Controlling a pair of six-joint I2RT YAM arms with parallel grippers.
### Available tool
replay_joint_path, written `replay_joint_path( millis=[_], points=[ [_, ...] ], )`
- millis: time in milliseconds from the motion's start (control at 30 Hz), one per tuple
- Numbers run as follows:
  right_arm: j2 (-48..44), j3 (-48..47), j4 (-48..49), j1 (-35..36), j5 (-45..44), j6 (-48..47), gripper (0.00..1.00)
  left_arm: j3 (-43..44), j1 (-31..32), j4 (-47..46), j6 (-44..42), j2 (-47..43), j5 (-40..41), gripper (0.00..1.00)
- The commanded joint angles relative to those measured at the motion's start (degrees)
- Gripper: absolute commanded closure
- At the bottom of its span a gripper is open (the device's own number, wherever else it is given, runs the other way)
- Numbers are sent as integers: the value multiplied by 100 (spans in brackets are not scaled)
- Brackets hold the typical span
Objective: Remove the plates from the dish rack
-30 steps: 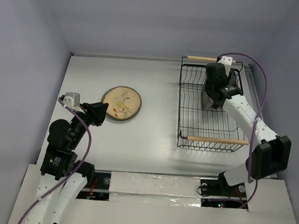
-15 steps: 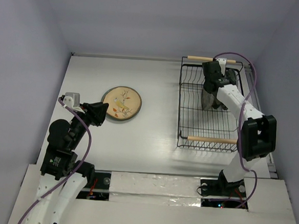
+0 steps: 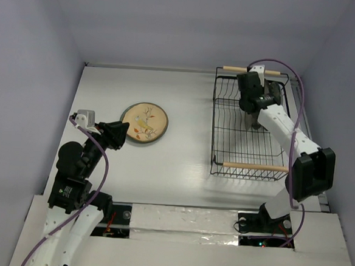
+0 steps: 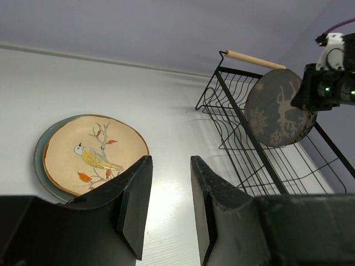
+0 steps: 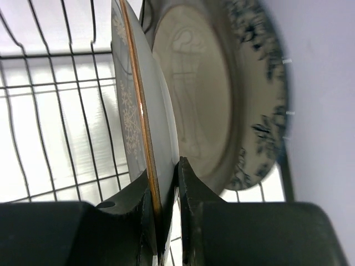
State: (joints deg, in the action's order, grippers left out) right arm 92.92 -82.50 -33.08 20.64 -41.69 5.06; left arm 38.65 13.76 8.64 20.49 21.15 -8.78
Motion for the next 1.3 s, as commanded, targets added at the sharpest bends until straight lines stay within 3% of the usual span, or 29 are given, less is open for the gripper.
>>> replay_joint_path(
  millis=[0, 167, 300, 367, 500, 633, 833, 1267],
  points=[
    [-827, -363, 495, 142, -586, -163, 100, 160, -22, -240, -1, 47, -54, 69],
    [-1416, -583, 557, 440, -358, 257, 100, 151, -22, -240, -1, 65, -54, 69],
    [-1996, -268, 1197, 1028, 256, 802, 100, 151, -22, -258, -1, 100, -72, 69],
    [-2251, -57, 1742, 1266, 669, 1327, 100, 151, -22, -249, -1, 91, -80, 69],
    [-2262, 532, 2997, 1319, 2440, 2313, 100, 142, -75, -232, -1, 83, -63, 69],
    [-1472, 586, 3896, 1521, 3552, 3158, 100, 142, -75, -223, -1, 83, -45, 69],
    [56, 164, 4782, 2110, 3747, 4160, 100, 142, -75, -249, -10, 100, -89, 68],
    [1579, 260, 5847, 2286, 4125, 5628, 100, 142, -75, -240, -1, 127, -133, 68]
  ],
)
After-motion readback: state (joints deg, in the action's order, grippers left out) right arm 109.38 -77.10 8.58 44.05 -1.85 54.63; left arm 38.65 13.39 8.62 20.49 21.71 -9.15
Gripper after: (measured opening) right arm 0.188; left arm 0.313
